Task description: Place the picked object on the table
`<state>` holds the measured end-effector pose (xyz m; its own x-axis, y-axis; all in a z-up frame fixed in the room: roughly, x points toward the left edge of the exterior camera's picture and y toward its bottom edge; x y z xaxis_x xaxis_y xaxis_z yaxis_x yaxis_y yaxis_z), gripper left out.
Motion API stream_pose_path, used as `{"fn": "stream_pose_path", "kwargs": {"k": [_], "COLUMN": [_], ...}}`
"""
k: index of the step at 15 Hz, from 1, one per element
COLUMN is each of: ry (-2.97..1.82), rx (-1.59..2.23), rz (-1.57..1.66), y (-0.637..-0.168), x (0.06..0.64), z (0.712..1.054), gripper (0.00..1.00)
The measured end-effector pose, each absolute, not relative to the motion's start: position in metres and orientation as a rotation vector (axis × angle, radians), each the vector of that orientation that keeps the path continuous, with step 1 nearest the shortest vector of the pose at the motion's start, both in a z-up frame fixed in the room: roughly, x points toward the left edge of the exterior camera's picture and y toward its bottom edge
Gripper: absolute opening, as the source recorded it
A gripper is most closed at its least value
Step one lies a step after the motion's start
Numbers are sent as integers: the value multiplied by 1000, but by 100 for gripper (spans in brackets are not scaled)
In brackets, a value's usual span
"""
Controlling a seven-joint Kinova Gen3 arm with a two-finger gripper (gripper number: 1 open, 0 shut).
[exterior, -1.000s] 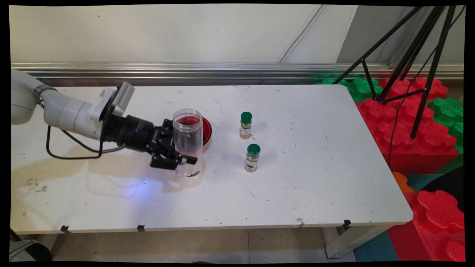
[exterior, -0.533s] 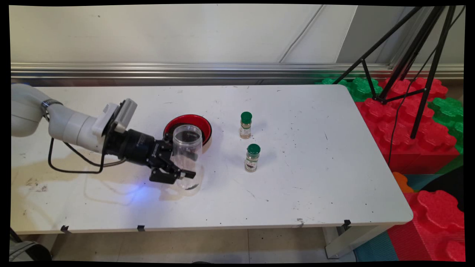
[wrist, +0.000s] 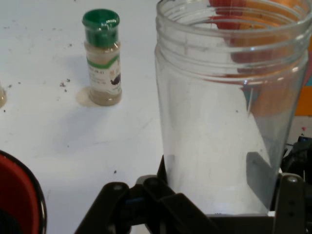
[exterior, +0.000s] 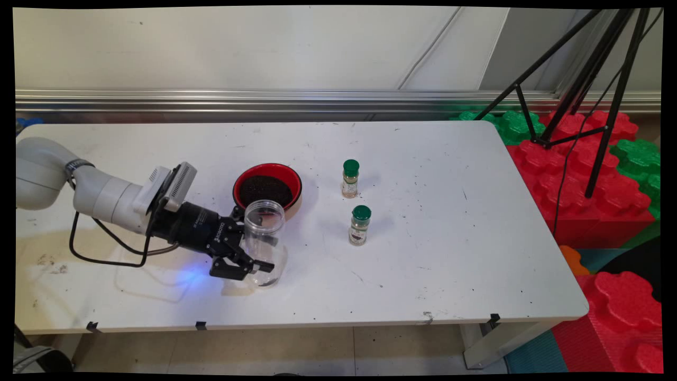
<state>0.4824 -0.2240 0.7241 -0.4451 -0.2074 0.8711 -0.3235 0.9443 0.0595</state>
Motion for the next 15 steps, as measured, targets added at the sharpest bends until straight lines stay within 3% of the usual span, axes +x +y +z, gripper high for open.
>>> {"fn": "stream_pose_path", "kwargs": {"k": [12,13,15], "ry": [-2082,-2084,-2086], "rx": [342,340,335], "rz": [150,151,153], "y": [-218,-217,-216], "x": [488,488,489], "z": [707,706,705], "gripper": [0,100,100]}}
